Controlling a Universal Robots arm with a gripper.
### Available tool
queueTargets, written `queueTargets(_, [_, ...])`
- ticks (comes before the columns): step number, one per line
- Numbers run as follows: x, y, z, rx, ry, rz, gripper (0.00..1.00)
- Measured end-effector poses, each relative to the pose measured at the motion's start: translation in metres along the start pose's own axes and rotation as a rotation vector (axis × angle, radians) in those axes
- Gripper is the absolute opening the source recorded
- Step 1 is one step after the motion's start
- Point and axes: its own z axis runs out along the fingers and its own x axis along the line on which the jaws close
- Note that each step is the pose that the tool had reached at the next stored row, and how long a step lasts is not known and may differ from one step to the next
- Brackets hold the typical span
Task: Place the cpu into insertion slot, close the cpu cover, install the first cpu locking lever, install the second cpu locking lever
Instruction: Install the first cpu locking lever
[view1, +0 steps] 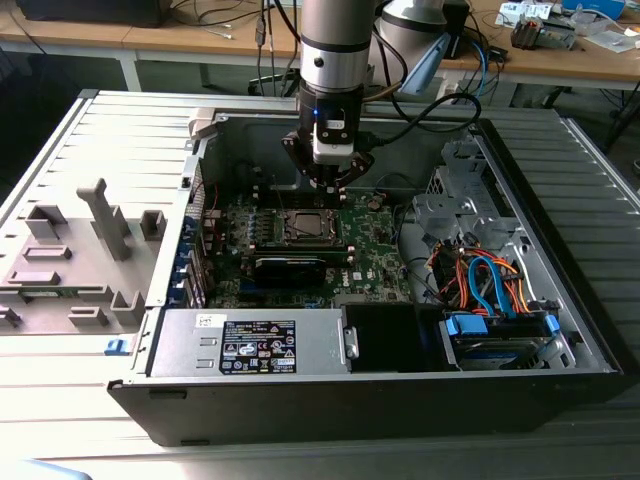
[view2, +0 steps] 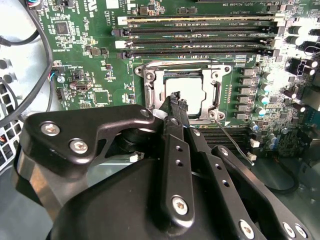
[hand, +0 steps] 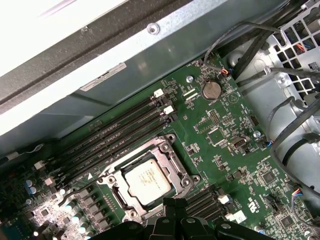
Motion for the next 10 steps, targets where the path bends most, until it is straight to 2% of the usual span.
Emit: queueTargets(10, [0.0000,0.0000,0.0000,-0.0003,-0.0003,-0.006,0.11])
